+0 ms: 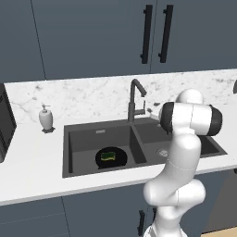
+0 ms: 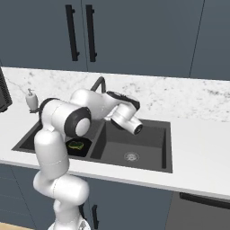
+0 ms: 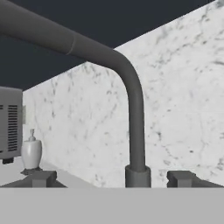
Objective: Pick the pan and sponge and place them into the sink. Then turn on the water.
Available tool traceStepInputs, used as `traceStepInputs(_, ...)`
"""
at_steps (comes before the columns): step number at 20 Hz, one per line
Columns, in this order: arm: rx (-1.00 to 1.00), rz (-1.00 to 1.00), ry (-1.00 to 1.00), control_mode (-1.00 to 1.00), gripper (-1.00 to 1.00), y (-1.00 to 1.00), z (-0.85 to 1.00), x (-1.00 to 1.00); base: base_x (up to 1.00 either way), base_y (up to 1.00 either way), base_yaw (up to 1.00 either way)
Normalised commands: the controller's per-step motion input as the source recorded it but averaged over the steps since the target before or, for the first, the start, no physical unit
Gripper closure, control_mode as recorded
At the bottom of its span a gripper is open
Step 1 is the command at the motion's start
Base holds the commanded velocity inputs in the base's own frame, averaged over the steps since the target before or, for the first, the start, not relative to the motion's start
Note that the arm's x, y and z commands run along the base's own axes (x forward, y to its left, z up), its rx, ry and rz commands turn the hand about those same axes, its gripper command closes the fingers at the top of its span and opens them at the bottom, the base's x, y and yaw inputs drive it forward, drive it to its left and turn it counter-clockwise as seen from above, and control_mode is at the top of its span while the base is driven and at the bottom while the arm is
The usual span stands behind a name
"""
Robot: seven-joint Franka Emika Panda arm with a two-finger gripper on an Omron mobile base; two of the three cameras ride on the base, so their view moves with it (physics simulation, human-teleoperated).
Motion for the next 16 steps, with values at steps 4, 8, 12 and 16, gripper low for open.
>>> traceStepInputs(4,0.0,-0.12,0.05,-1.0,-1.0,-0.01,-0.04,0.23,0.0,0.0,0.0)
traceStepInputs(8,0.0,-0.1,0.05,-1.0,-1.0,0.0,-0.16,0.25,0.0,0.0,0.0)
traceStepInputs(12,0.0,-0.09,0.05,-1.0,-1.0,-0.07,-0.21,0.33,0.0,0.0,0.0)
traceStepInputs(16,0.0,-0.07,0.0,-1.0,-1.0,-0.13,-0.11,0.33,0.0,0.0,0.0)
